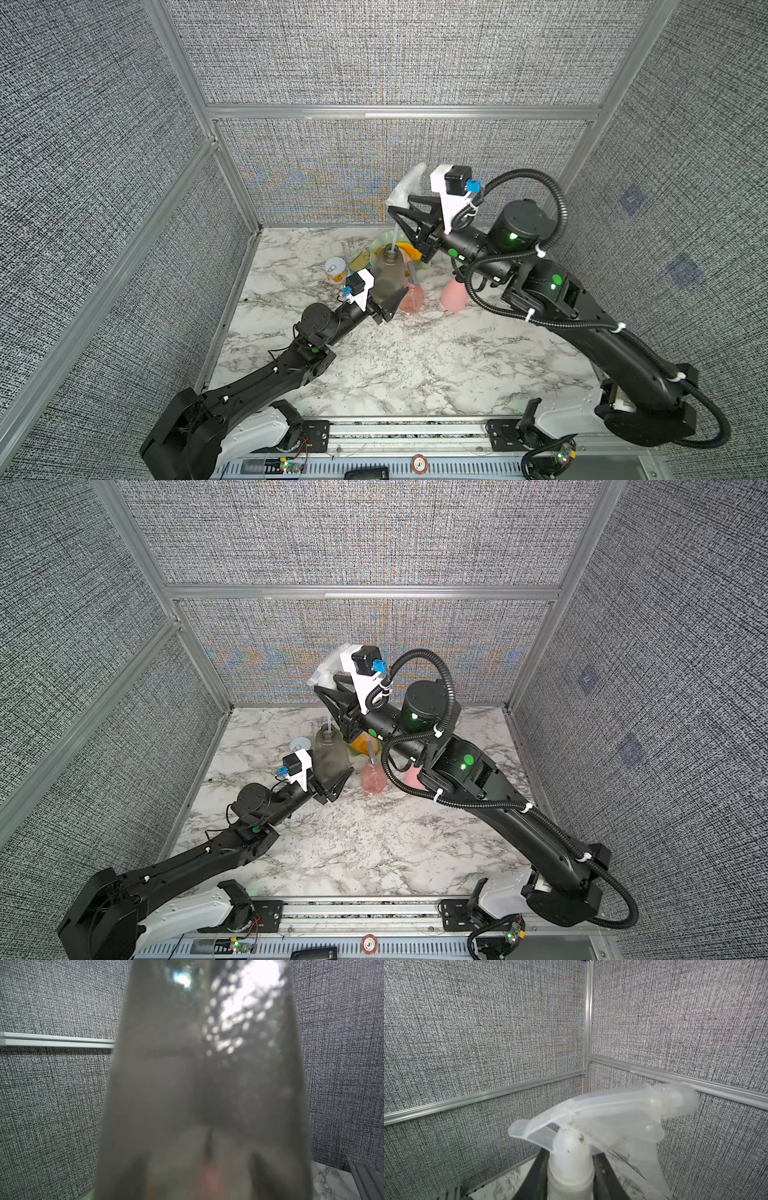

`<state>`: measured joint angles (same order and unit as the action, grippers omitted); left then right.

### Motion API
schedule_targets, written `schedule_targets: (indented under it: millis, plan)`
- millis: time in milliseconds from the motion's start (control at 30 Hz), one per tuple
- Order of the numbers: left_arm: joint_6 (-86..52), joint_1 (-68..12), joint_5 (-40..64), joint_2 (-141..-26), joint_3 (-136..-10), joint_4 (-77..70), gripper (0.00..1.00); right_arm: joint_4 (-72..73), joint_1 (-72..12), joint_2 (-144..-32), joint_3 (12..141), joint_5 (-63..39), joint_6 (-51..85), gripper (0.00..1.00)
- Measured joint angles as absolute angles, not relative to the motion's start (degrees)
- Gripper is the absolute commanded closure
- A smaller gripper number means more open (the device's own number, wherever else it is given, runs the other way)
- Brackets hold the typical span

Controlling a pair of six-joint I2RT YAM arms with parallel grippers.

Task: Attach spray nozzles to spray bottles
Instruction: Insert the spray nozzle into the spray bottle.

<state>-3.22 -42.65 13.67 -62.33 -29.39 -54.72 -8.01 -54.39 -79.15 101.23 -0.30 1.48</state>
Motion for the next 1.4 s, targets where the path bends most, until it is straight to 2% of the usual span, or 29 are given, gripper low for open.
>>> schedule_targets:
  millis: [233, 433, 833, 1400]
  plan:
    - [-4.1, -42.7, 13.6, -62.0, -29.5, -54.7, 0.36, -1.7, -54.2, -75.4, 88.9, -4.0, 5.0, 0.79]
    - [-4.6, -42.7, 13.6, -61.5, -29.5, -54.6, 0.36, 3.6, -54.1, -74.2, 83.8, -4.8, 7.3, 0.78]
    - [-5.0, -42.7, 13.3, -60.7, -29.5, -53.5, 0.36, 8.5, -54.1, -75.3, 81.0, -6.1, 9.1, 0.78]
    - [-5.1, -42.7, 13.0, -60.4, -29.3, -51.6, 0.36, 10.5, -54.7, -72.5, 76.3, -3.9, 5.0, 0.67]
